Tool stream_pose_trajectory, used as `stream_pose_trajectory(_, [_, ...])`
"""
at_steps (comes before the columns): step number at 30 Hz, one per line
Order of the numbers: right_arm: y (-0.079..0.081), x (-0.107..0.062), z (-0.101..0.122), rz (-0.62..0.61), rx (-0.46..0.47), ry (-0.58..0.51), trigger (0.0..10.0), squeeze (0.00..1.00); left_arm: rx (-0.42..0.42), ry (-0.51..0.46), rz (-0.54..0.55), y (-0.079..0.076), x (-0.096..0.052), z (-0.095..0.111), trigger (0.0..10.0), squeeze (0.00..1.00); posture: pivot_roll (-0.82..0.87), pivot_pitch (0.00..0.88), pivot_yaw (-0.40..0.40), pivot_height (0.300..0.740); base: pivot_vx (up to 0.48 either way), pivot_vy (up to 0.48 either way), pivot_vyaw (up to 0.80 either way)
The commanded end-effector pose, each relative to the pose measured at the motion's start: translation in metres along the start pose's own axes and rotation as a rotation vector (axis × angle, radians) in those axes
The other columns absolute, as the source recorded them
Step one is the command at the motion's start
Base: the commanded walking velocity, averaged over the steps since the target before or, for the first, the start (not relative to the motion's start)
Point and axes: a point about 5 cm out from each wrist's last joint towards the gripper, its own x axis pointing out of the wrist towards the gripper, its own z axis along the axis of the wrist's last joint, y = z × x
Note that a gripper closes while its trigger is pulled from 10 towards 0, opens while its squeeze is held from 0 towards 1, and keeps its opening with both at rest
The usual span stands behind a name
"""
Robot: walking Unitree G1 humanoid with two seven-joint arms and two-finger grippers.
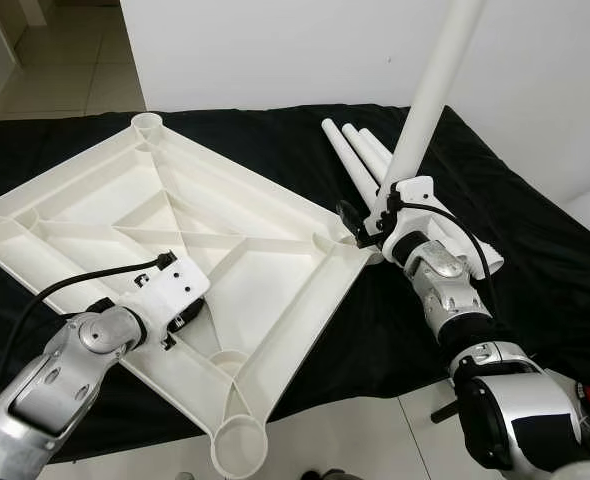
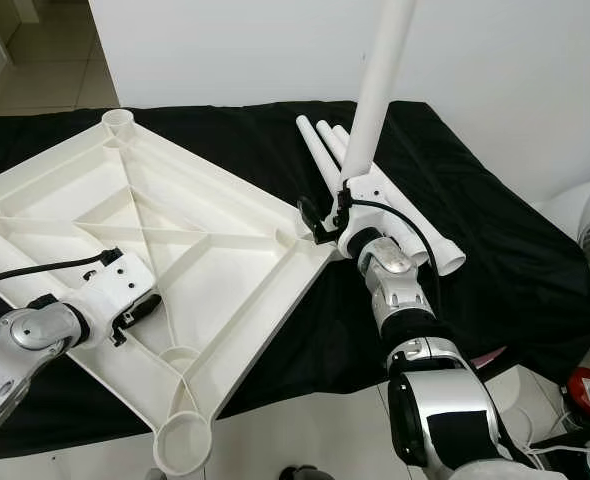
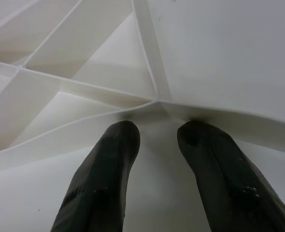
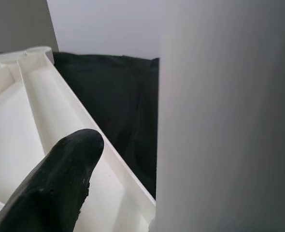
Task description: Building children table
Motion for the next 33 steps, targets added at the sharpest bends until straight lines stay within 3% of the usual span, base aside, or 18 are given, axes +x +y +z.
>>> stream_pose_trajectory(1, [0.023,0.002,-0.005,0.083,0.019,-0.031,10.0,0.00,0.036,-0.148,-0.057,0.000,0.001,0.026,10.0,0.00,0.10,0.085,-0.063,0.740,0.000,0.000,0.00])
stream_pose_trajectory(7, [0.021,-0.017,-0.001,0.015,0.039,-0.148,10.0,0.00,-0.039,-0.240,0.037,0.037,-0.011,0.033,10.0,0.00,0.09,0.088,-0.055,0.740,0.000,0.000,0.00])
stream_pose_trajectory(13, [0.019,-0.024,0.002,-0.020,0.037,-0.182,10.0,0.00,-0.093,-0.313,0.096,0.050,-0.013,0.042,10.0,0.00,0.08,0.088,-0.049,0.740,0.000,0.000,0.00])
stream_pose_trajectory(14, [0.017,-0.026,0.003,-0.033,0.035,-0.192,10.0,1.00,-0.113,-0.336,0.115,0.054,-0.013,0.046,10.0,0.00,0.08,0.088,-0.049,0.740,0.000,0.000,0.00])
stream_pose_trajectory(20, [0.014,-0.033,0.006,-0.051,0.041,-0.218,10.0,1.00,-0.130,-0.384,0.128,0.056,-0.011,0.051,10.0,0.00,0.07,0.084,-0.048,0.740,0.000,0.000,0.00])
stream_pose_trajectory(21, [0.014,-0.035,0.007,-0.056,0.036,-0.224,10.0,0.18,-0.126,-0.391,0.125,0.056,-0.011,0.052,10.0,0.00,0.07,0.081,-0.052,0.740,0.000,0.000,0.00])
stream_pose_trajectory(22, [0.014,-0.035,0.007,-0.056,0.036,-0.224,10.0,0.18,-0.126,-0.391,0.125,0.056,-0.011,0.052,10.0,0.00,0.07,0.081,-0.052,0.740,0.000,0.000,0.00])
stream_pose_trajectory(23, [0.014,-0.038,0.009,-0.059,0.032,-0.231,10.0,0.00,-0.128,-0.394,0.123,0.056,-0.011,0.052,10.0,0.00,0.07,0.081,-0.052,0.740,0.000,0.000,0.00])
stream_pose_trajectory(28, [0.015,-0.047,0.010,-0.065,0.023,-0.232,10.0,0.00,-0.133,-0.395,0.116,0.056,-0.011,0.049,10.0,0.00,0.07,0.080,-0.054,0.740,0.000,0.000,0.00])
stream_pose_trajectory(33, [0.016,-0.066,0.009,-0.068,0.016,-0.214,10.0,0.00,-0.117,-0.382,0.056,0.046,-0.011,0.045,10.0,0.00,0.08,0.073,-0.063,0.740,0.000,0.000,0.00])
